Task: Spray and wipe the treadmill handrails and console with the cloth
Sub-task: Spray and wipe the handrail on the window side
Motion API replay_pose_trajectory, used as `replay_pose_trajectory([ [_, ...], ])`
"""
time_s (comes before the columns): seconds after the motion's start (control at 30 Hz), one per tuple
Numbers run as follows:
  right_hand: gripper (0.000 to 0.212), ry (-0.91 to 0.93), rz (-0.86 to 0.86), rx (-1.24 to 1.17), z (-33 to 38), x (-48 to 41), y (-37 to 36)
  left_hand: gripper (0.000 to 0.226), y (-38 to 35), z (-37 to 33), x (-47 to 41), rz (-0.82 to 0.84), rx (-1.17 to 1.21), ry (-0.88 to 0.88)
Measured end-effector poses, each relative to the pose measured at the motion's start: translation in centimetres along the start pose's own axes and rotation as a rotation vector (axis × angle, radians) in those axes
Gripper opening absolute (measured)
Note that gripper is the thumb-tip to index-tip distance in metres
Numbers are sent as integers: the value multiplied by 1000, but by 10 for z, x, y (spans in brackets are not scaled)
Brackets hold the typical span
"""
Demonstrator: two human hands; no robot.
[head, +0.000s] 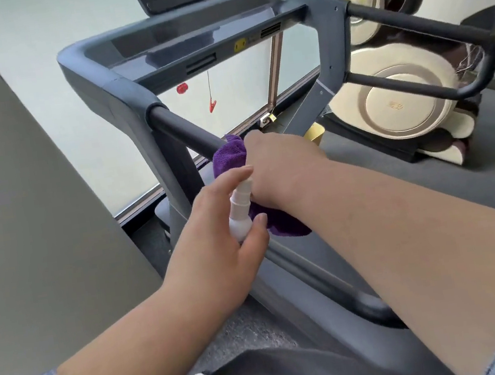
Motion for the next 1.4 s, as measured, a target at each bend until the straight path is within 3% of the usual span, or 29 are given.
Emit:
replay_pose_trajectory([
  [0.1, 39, 16, 37, -16, -30, 35, 5, 57, -21, -20, 23, -2, -46, 12],
  [0.3, 38, -13, 67, -181, -84, 93, 7, 56, -53, -47, 63, -57, -107, 43],
  [0.6, 48, 16, -206, -438, -135, 169, -13, 53, -72, -57, 109, -87, -192, 108],
  [0.77, 66, -81, -252, -563, -155, 194, -38, 55, -68, -43, 124, -79, -223, 156],
  [1.0, 69, -176, -256, -725, -164, 214, -55, 54, -60, -21, 119, -10, -224, 167],
  [1.13, 61, -230, -439, -753, -162, 230, -59, 53, -51, 3, 105, 44, -204, 154],
  [1.2, 59, -178, -588, -728, -151, 235, -56, 53, -44, 16, 96, 86, -189, 139],
  [1.27, 59, -11, -697, -648, -132, 234, -50, 54, -36, 28, 84, 141, -174, 115],
  [1.4, 56, 217, -755, -460, -75, 213, -45, 56, -14, 50, 57, 231, -154, 46],
])
Point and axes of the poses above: each hand's wrist, its own x-axis away from the middle knuckle, its own y-axis out of the back of the hand, z = x × y, the point moved 4 cm from there along -x, towards the middle knuckle, and after that the axes turned 6 degrees about -z, right-handed, at the moved point
